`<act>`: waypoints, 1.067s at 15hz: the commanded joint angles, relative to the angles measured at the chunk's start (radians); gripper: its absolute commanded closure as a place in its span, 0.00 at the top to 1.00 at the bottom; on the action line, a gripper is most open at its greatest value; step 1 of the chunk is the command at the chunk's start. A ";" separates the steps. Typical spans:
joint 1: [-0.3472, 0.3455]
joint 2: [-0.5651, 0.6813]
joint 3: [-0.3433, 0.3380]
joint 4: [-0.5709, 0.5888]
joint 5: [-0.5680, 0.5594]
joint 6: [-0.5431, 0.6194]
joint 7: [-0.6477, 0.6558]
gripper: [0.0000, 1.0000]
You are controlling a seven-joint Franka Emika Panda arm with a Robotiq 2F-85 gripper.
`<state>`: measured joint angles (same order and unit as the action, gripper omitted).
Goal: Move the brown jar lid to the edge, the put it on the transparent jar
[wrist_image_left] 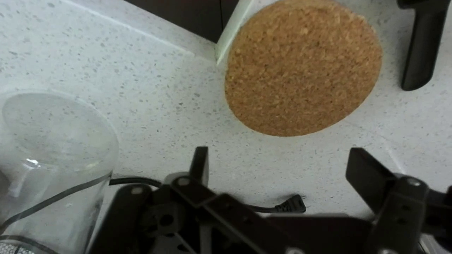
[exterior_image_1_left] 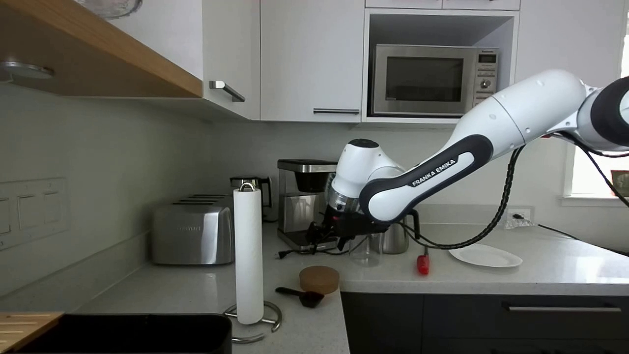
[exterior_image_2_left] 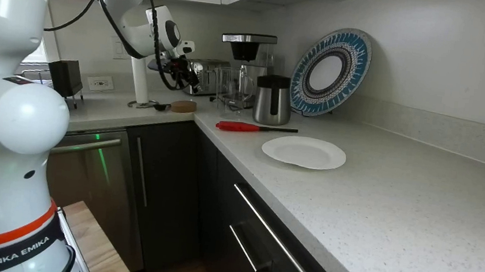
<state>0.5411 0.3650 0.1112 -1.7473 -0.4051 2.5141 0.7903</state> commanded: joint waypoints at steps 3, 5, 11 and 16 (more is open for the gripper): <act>0.000 0.083 0.002 0.073 -0.013 0.040 -0.064 1.00; 0.006 0.103 0.000 0.090 -0.009 0.053 -0.079 1.00; 0.041 0.162 -0.016 0.148 -0.003 0.040 -0.085 1.00; 0.064 0.193 -0.026 0.179 0.005 0.018 -0.100 1.00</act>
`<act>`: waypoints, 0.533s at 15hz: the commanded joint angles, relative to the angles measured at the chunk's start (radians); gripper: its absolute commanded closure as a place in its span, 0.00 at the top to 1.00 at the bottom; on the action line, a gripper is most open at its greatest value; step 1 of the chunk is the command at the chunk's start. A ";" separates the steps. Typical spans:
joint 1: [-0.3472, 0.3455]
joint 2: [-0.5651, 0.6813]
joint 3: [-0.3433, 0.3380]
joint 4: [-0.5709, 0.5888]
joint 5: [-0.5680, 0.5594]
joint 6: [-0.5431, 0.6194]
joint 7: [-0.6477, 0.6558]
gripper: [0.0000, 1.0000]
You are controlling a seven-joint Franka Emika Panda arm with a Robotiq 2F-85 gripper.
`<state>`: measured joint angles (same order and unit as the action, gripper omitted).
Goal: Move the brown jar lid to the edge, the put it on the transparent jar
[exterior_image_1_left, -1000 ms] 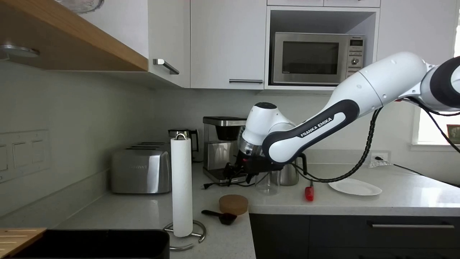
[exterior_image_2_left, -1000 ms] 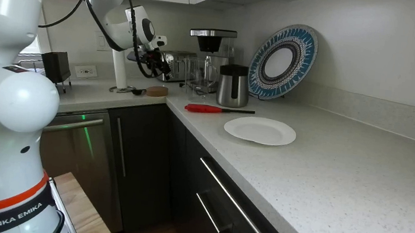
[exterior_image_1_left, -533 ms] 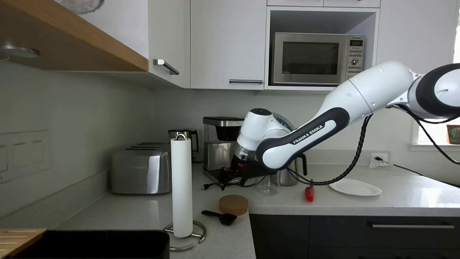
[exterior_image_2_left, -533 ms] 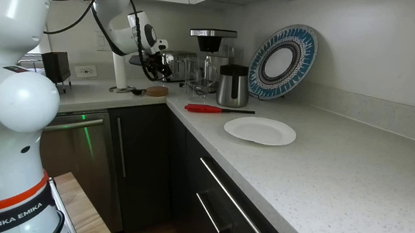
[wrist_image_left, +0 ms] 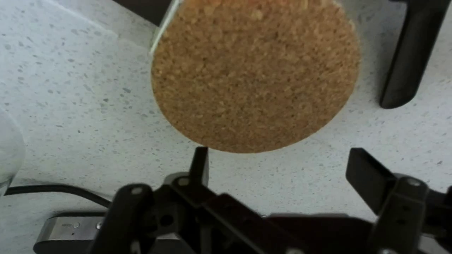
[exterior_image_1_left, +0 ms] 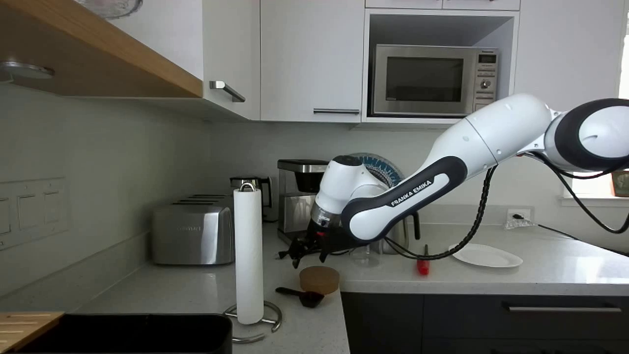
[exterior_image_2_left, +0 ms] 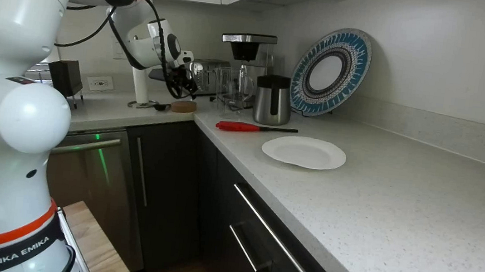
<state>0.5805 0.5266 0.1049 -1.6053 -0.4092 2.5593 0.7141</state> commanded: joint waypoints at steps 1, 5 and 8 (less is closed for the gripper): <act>0.029 0.033 -0.023 0.039 0.010 -0.034 -0.028 1.00; 0.029 0.038 -0.023 0.034 0.018 -0.052 -0.060 1.00; 0.035 0.038 -0.030 0.034 0.013 -0.064 -0.074 1.00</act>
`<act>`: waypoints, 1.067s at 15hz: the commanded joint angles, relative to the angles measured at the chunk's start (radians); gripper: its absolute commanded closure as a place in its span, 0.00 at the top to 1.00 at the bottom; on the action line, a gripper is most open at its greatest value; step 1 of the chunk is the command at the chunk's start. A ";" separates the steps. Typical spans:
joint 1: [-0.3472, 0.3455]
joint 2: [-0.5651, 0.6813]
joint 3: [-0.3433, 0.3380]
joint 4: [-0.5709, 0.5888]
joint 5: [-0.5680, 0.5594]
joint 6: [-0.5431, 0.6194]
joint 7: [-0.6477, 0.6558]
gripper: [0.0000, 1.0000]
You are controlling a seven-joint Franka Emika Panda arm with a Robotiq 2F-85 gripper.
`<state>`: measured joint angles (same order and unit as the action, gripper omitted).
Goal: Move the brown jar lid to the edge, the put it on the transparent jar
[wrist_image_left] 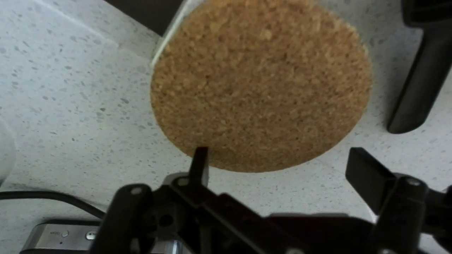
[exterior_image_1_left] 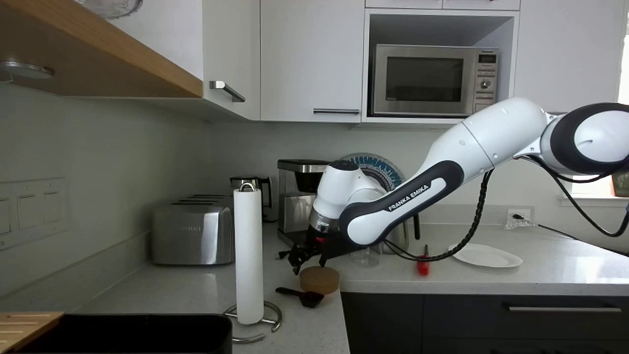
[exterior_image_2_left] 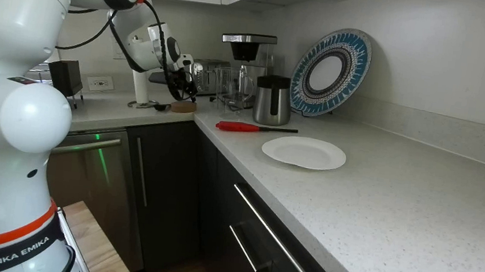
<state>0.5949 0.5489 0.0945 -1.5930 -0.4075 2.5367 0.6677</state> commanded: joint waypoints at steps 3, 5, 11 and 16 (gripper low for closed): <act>0.016 0.010 -0.013 0.018 0.018 -0.064 -0.052 1.00; 0.009 0.006 -0.001 0.015 0.032 -0.072 -0.080 1.00; -0.004 -0.004 0.022 0.006 0.088 -0.096 -0.153 1.00; -0.009 -0.022 0.031 -0.009 0.139 -0.135 -0.189 1.00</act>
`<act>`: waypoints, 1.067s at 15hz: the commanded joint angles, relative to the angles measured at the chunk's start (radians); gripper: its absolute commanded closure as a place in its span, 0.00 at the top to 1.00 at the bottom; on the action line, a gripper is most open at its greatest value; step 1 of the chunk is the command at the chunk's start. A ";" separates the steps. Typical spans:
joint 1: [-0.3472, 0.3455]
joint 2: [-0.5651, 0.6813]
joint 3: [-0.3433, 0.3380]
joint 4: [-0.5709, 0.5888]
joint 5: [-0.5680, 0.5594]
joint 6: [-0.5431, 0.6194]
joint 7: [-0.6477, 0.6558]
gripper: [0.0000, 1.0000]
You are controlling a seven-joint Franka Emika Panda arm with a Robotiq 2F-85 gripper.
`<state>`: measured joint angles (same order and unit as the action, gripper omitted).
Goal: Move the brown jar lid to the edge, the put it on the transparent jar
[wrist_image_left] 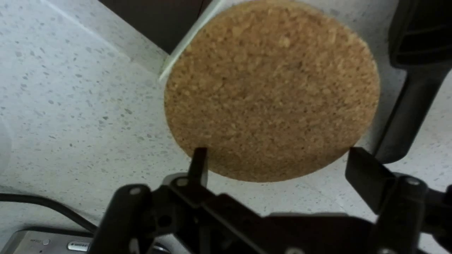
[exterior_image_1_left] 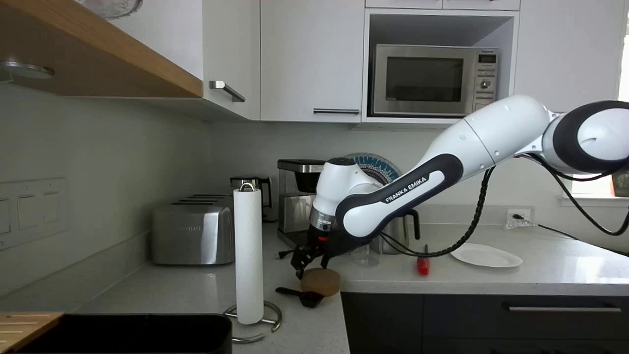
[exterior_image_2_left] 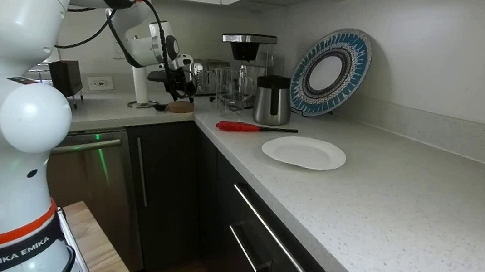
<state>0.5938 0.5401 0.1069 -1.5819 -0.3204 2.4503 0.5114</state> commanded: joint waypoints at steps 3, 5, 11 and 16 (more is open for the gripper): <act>-0.007 -0.025 0.022 -0.029 0.060 -0.077 -0.046 1.00; -0.009 -0.032 0.026 -0.033 0.064 -0.099 -0.058 1.00; -0.014 -0.046 0.032 -0.041 0.061 -0.146 -0.076 1.00; -0.021 -0.057 0.040 -0.050 0.061 -0.166 -0.088 1.00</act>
<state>0.5889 0.5123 0.1300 -1.5847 -0.2865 2.3109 0.4537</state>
